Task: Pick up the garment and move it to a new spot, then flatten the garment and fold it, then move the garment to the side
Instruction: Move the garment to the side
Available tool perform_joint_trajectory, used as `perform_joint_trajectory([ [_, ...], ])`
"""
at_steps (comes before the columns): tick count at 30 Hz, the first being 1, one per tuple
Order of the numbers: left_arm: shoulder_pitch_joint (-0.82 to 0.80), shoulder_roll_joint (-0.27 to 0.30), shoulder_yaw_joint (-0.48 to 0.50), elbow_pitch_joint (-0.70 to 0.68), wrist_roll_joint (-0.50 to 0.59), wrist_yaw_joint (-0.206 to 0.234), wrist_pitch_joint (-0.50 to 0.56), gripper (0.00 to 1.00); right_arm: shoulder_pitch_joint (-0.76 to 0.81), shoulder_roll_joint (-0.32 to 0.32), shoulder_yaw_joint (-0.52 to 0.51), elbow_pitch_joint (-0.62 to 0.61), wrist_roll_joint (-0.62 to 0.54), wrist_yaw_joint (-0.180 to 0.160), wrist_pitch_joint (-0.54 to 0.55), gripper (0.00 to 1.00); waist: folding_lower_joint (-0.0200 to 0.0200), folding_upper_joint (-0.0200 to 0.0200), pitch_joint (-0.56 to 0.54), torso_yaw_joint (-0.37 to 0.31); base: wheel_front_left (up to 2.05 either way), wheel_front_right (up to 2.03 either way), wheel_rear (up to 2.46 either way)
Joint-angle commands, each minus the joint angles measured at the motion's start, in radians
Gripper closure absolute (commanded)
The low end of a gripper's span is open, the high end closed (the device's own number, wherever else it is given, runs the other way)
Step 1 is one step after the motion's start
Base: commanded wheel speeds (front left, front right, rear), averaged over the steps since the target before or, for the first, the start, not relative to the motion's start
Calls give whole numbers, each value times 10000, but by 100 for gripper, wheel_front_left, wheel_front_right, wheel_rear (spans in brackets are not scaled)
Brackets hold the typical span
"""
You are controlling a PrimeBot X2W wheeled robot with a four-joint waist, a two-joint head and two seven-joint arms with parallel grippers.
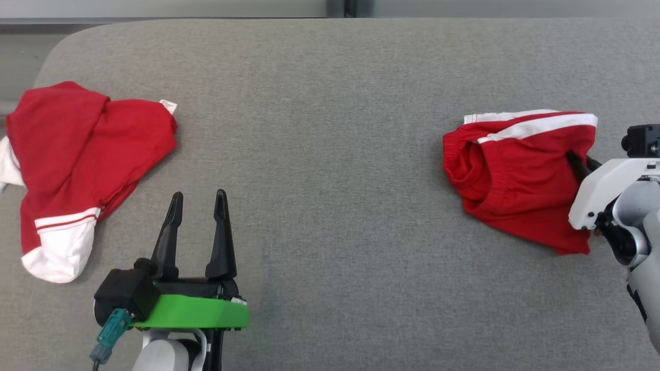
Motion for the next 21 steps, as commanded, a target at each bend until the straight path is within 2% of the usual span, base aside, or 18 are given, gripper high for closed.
perform_joint_trajectory([
  [1,-217,29,24,-41,101,-44,-2,0,-183,-124,-14,-31,-115,-17,-123,100,-1,0,286,-769,0,0,0],
  [6,-511,32,-148,61,407,-243,-2,0,-498,-328,-101,100,-220,-17,-413,100,-1,0,595,-1864,0,0,0],
  [12,-851,35,-269,234,658,-423,-2,0,-776,-119,-55,391,-336,-15,-832,100,-1,0,937,-3079,0,0,0],
  [16,-1038,41,-352,365,826,-525,-2,0,-1012,53,58,763,-395,-15,-1174,100,-1,0,1134,-3506,0,0,0],
  [21,-1148,45,-315,331,1007,-596,-2,0,-1530,175,175,1309,-541,-16,-1679,100,-1,0,1422,-3592,0,0,0],
])
